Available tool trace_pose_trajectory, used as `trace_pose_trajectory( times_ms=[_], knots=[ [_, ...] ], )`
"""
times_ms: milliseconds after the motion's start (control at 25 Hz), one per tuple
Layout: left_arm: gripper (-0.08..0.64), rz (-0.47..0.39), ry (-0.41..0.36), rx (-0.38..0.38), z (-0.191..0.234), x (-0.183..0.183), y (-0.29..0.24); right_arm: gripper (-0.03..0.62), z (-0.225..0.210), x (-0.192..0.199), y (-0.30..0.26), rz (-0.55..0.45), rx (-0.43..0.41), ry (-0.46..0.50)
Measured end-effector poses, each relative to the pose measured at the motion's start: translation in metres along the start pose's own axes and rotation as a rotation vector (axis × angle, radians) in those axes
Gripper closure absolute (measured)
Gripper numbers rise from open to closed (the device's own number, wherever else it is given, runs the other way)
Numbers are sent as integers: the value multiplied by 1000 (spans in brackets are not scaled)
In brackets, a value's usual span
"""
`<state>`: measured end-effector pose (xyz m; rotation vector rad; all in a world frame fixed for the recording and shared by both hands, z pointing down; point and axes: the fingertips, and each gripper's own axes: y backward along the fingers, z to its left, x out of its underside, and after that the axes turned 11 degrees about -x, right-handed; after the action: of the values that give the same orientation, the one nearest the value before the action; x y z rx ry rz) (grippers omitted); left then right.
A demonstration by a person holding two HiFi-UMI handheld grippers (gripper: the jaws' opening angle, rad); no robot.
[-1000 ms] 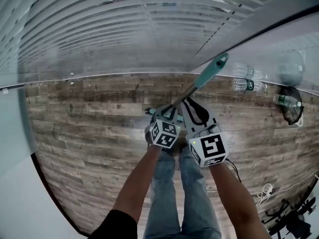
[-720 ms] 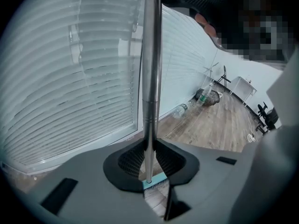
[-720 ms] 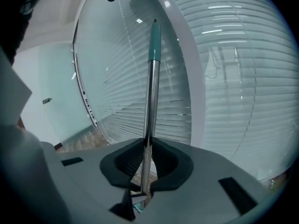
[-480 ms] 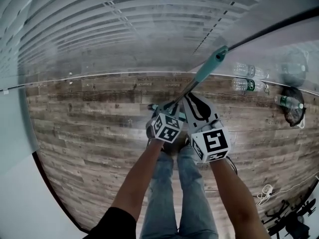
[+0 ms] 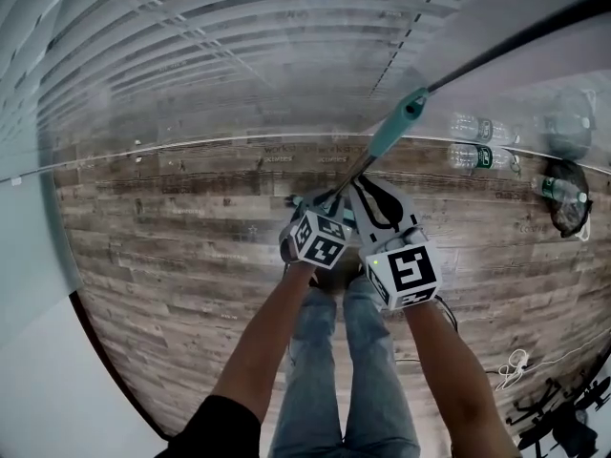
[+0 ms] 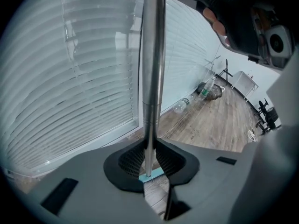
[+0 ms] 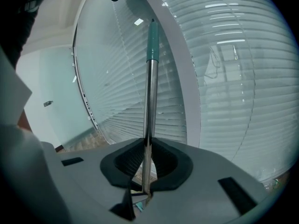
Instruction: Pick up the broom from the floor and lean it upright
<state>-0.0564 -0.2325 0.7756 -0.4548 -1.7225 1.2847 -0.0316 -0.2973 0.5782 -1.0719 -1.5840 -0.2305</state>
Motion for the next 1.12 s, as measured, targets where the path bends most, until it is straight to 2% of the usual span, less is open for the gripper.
trace_pose_trajectory(
  times_ms=[360, 560, 720, 1120],
  knots=[
    [474, 20, -37, 45, -7, -4, -8, 535, -10, 4, 3, 5, 25, -46],
    [472, 23, -18, 43, -7, -9, -8, 535, -15, 3, 4, 5, 35, -67],
    [472, 12, 4, 30, -4, -6, -3, 535, -24, 7, 5, 8, 65, -132],
    [472, -5, -2, 12, 9, 1, 5, 534, -28, 8, 10, 8, 72, -114]
  ],
)
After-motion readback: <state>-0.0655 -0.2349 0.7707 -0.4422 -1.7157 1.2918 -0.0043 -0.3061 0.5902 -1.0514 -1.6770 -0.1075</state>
